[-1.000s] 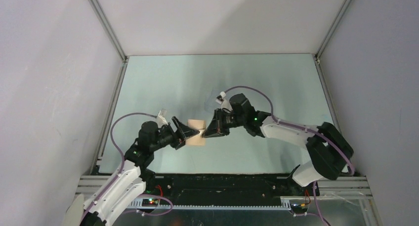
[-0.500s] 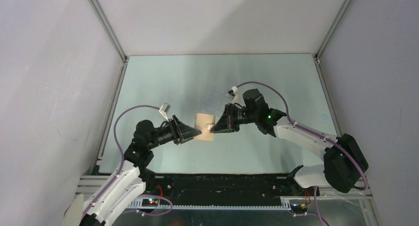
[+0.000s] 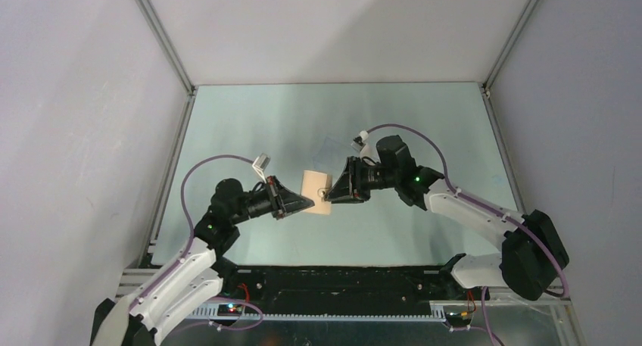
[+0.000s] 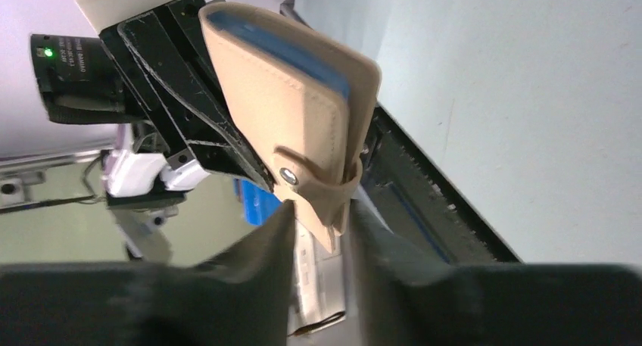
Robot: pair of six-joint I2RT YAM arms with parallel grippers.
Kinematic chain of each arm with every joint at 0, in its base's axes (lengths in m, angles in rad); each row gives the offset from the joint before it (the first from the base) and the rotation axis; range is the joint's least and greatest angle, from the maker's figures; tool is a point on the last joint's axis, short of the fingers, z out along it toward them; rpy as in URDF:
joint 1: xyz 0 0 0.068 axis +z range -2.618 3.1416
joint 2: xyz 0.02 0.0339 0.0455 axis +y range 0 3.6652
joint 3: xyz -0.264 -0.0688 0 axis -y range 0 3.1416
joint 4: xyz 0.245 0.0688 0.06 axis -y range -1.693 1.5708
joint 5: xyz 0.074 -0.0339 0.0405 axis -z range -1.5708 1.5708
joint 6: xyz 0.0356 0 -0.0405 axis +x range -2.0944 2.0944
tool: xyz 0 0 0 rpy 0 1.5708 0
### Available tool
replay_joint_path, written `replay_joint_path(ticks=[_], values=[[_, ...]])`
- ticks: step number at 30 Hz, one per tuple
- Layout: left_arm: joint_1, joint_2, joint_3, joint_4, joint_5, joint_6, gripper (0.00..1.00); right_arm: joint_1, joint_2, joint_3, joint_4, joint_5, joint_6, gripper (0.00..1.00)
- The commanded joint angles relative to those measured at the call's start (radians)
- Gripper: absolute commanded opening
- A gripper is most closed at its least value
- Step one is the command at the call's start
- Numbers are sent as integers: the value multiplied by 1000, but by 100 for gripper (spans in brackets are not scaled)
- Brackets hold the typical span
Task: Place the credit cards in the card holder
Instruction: Pick up the card holder from the center of the board, then open the card holder.
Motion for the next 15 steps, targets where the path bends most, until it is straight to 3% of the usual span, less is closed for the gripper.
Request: replay_joint_path(ticks=[1,3,5,10,15], values=[[-56,-21,121,-216,-181,122,0,4,-87,44,-133,115,-88,53],[-115,-27,181,-379,-320,217,0,22,-107,91,-246,208,-152,69],[-143,-35,207,-443,-409,228,0,53,-106,148,-358,305,-210,75],[-239,-20,284,-559,-592,264,0,123,-46,273,-508,478,-275,79],[-333,65,354,-626,-652,299,0,205,33,373,-571,591,-292,80]])
